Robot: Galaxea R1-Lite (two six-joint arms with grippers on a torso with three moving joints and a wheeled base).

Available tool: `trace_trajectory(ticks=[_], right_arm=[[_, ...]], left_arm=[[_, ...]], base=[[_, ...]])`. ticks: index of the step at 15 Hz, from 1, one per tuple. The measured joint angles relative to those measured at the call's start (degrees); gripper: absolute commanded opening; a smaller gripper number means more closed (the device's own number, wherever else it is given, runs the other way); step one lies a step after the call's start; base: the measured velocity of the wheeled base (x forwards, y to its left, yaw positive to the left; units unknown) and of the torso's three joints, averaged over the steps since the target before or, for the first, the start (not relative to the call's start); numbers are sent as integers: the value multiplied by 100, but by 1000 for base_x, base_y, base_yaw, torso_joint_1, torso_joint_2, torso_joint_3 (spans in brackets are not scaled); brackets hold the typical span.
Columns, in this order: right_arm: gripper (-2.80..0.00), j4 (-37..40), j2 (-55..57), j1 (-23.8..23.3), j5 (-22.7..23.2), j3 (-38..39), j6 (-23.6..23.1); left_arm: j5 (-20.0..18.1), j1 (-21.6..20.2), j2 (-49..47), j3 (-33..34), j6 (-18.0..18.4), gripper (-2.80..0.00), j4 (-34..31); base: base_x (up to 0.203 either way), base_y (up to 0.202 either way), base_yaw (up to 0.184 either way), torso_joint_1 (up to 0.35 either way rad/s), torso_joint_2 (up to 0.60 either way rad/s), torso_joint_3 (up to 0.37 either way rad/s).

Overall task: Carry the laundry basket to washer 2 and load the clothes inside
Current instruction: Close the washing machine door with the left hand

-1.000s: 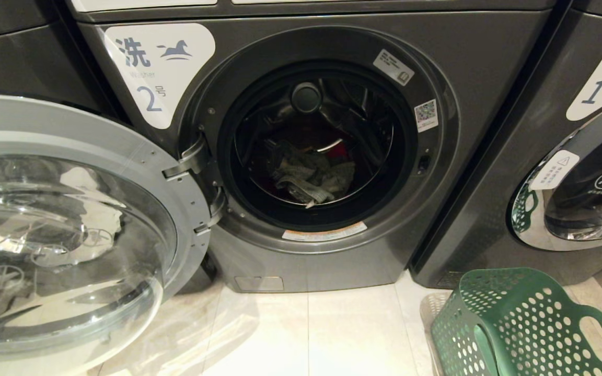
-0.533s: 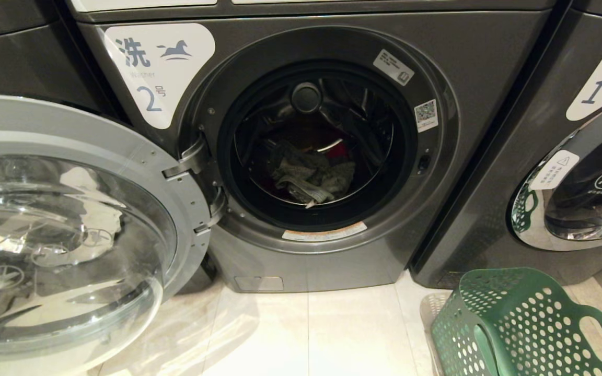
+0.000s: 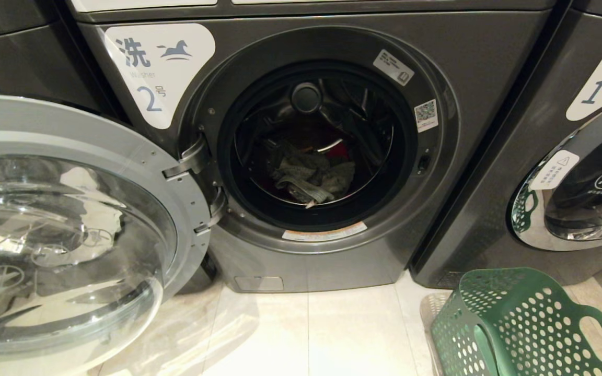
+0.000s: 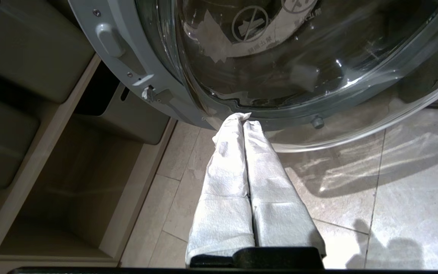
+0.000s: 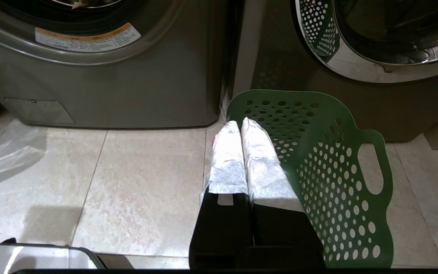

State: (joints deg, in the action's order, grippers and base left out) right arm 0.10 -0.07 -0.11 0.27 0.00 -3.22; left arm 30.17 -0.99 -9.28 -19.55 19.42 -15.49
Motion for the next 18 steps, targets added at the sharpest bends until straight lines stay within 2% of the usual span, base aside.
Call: trace_trajectory(ticks=[4, 8, 10, 13, 15, 18], right_arm=[[-280, 0, 0, 1, -2, 0, 0], [-280, 0, 0, 0, -2, -2, -46], [-280, -2, 0, 0, 2, 0, -77], [-280, 0, 0, 0, 24, 0, -69], [-280, 4, 0, 0, 22, -5, -82], [-280, 1, 0, -2, 26, -7, -104]], left_arm=[[190, 11, 52, 299, 9, -280, 55], [-135, 13, 49, 459, -43, -280, 205], [-280, 43, -109, 418, -357, -280, 417], [-281, 74, -870, 205, -947, -280, 1116], [-156, 72, -1804, -426, -1300, -280, 1669], [-33, -5, -3507, -2323, -1663, -280, 2154]], base=[[0, 0, 0, 0, 0, 0], [0, 0, 0, 0, 0, 0], [0, 0, 0, 0, 0, 0], [0, 0, 0, 0, 0, 0], [0, 0, 0, 0, 0, 0], [0, 0, 0, 0, 0, 0]])
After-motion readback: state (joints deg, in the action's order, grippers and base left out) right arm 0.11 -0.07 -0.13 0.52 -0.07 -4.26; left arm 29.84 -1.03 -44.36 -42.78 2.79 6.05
